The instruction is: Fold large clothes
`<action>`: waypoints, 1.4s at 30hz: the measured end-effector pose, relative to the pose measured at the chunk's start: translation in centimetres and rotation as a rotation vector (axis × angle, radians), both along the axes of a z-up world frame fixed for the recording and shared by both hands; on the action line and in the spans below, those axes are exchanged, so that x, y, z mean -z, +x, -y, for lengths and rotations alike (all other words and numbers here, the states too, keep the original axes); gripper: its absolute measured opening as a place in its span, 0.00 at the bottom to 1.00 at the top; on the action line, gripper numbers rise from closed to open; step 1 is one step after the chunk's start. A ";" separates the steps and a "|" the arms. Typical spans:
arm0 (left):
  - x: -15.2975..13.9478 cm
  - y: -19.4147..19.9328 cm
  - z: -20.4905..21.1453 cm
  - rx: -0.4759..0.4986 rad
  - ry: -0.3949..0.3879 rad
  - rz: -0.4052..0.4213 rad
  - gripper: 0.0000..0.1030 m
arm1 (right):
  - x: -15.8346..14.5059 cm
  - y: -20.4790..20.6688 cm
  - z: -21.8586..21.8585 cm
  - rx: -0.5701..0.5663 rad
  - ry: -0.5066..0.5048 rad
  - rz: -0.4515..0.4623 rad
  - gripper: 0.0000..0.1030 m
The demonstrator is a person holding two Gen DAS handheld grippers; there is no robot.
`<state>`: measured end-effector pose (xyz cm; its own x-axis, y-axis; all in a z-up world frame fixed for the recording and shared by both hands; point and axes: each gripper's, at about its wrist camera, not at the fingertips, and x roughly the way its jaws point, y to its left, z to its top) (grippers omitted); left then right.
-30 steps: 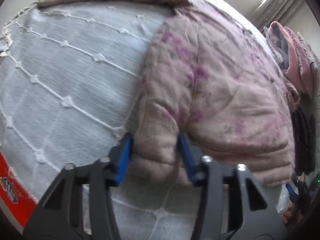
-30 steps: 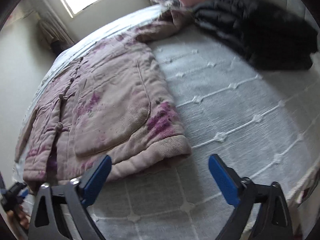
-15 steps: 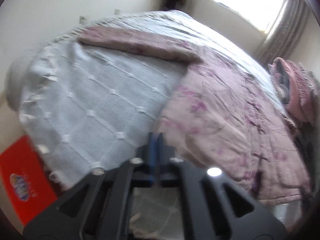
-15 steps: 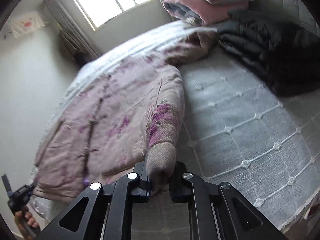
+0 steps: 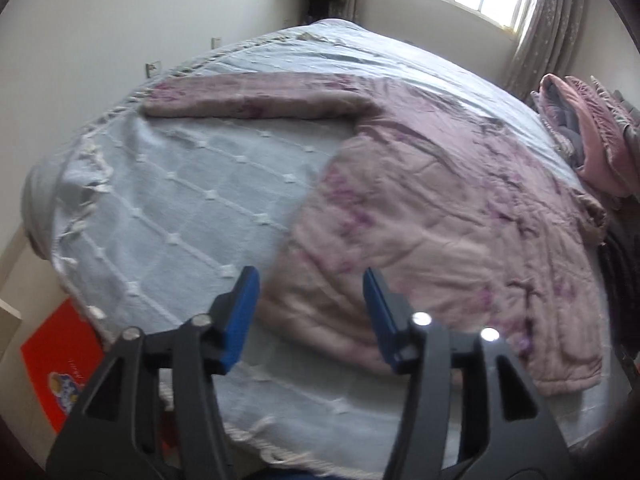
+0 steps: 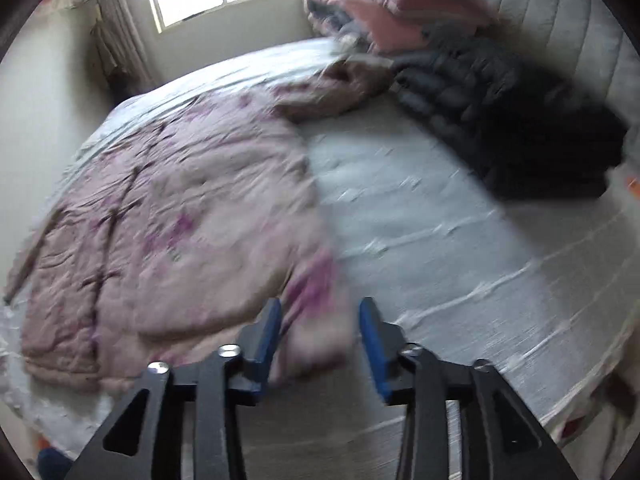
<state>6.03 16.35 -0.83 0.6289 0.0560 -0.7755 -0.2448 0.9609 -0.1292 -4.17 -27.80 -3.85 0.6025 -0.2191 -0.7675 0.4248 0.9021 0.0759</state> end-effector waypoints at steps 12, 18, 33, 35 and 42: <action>-0.1 14.1 15.4 0.143 -0.235 -0.106 0.73 | -4.7 16.9 7.0 -0.107 -0.302 -0.026 0.80; 8.0 17.6 20.1 0.191 -0.160 -0.215 0.73 | -3.8 30.8 10.3 -0.108 -0.441 -0.154 0.80; 8.1 16.4 23.0 0.240 0.034 -0.155 0.81 | 7.4 47.9 16.4 -0.004 -0.852 -0.539 0.15; 8.1 16.2 23.1 0.239 0.037 -0.152 0.81 | 4.0 46.7 19.3 0.083 -0.731 -0.433 0.13; 7.5 15.8 22.7 0.241 -0.027 -0.144 0.81 | -7.9 33.0 31.5 0.512 -0.136 0.080 0.13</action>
<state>21.87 -6.36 -8.33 0.5045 -0.1034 -0.8572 -0.0279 0.9903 -0.1358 28.83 -59.33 4.06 0.4478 -0.5947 -0.6677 0.8108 0.5849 0.0227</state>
